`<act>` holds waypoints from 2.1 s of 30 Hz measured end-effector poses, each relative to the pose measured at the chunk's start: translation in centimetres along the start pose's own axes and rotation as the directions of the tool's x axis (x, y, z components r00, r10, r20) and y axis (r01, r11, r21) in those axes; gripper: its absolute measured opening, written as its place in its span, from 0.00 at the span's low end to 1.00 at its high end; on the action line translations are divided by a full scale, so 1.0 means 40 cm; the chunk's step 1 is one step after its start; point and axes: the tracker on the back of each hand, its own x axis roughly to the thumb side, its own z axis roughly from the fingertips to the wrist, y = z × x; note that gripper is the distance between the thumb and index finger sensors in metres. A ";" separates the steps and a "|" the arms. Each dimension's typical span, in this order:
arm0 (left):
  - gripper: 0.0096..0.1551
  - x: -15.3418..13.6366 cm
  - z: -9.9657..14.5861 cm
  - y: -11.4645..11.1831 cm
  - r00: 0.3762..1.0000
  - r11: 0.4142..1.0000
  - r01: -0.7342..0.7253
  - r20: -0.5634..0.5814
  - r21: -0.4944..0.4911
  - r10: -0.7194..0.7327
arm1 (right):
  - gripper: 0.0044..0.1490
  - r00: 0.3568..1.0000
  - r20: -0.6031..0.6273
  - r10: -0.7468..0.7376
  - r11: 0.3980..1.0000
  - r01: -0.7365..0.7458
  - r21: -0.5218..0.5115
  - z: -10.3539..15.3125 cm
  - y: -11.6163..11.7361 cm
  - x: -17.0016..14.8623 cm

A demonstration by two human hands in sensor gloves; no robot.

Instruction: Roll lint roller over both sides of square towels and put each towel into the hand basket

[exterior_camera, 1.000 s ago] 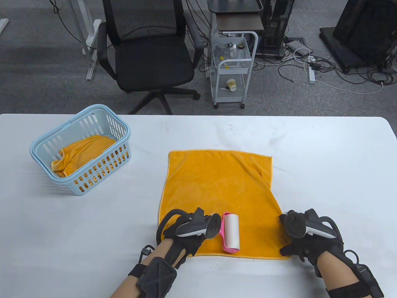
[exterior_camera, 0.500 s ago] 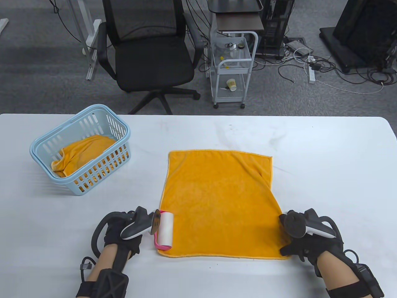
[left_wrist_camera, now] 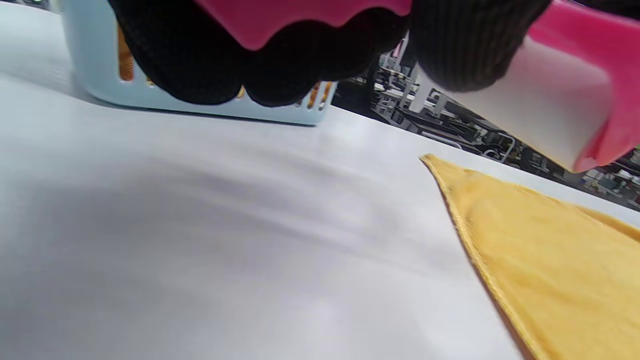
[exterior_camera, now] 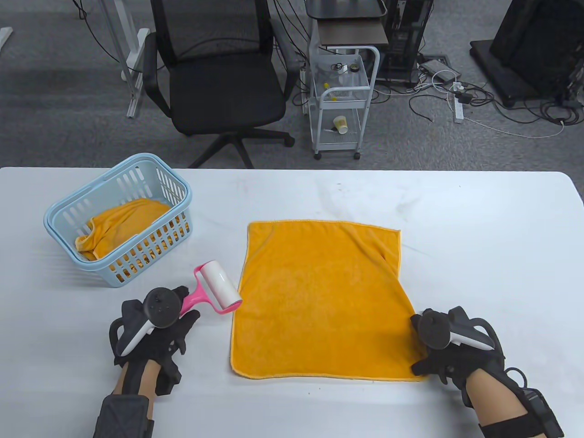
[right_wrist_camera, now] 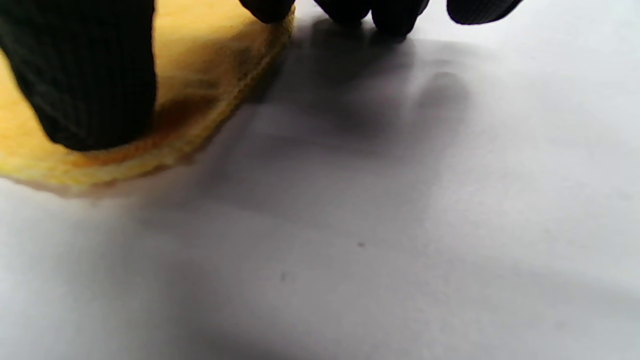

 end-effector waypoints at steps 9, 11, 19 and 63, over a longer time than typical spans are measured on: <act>0.33 -0.078 -0.031 -0.052 0.983 0.998 0.049 -0.177 -0.026 -0.053 | 0.70 1.000 -0.001 -0.005 1.000 0.005 -0.002 0.000 0.001 -0.002; 0.33 -0.086 -0.037 -0.069 0.971 0.994 0.086 -0.216 -0.067 -0.099 | 0.70 1.000 -0.002 -0.006 1.000 0.006 -0.003 0.001 0.000 -0.002; 0.41 -0.084 -0.031 -0.063 0.962 0.991 0.117 -0.239 -0.066 -0.130 | 0.70 1.000 -0.002 -0.009 1.000 0.009 -0.006 0.001 0.001 -0.003; 0.17 0.262 0.102 -0.091 0.796 0.931 0.365 0.521 -0.006 -0.309 | 0.24 0.985 0.117 -0.127 0.971 0.148 -0.189 0.063 -0.067 -0.011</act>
